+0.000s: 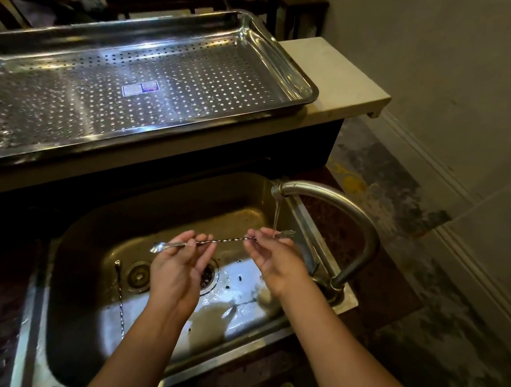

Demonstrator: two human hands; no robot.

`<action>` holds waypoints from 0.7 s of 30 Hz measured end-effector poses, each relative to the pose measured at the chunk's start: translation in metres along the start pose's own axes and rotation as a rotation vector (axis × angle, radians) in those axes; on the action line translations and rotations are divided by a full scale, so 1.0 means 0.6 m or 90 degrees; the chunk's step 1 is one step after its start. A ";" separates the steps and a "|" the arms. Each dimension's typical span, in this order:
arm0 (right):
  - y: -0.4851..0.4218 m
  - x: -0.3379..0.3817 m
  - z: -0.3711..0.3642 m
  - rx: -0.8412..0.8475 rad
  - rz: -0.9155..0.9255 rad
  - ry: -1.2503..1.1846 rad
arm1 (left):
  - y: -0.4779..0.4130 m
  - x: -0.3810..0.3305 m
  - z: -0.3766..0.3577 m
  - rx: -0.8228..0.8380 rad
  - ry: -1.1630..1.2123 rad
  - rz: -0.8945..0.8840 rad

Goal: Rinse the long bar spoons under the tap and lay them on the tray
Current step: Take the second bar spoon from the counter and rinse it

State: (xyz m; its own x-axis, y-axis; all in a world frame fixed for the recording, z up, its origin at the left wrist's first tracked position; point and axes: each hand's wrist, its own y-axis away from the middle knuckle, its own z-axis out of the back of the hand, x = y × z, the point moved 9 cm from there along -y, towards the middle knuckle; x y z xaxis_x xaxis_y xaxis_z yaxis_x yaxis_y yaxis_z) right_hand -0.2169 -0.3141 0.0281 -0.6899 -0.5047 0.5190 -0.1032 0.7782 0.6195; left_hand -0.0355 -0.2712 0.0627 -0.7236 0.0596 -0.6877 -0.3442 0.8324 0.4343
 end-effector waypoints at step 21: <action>-0.001 -0.037 -0.006 0.017 0.049 0.050 | -0.004 0.096 -0.021 -0.027 0.052 0.115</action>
State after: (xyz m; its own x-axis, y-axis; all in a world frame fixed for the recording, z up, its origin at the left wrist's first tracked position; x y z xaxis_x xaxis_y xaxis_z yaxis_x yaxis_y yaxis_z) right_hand -0.1988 -0.3051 0.0185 -0.6387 -0.4704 0.6089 -0.0722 0.8246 0.5612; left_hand -0.0841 -0.2766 0.0294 -0.8216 0.1586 -0.5476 -0.2285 0.7884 0.5711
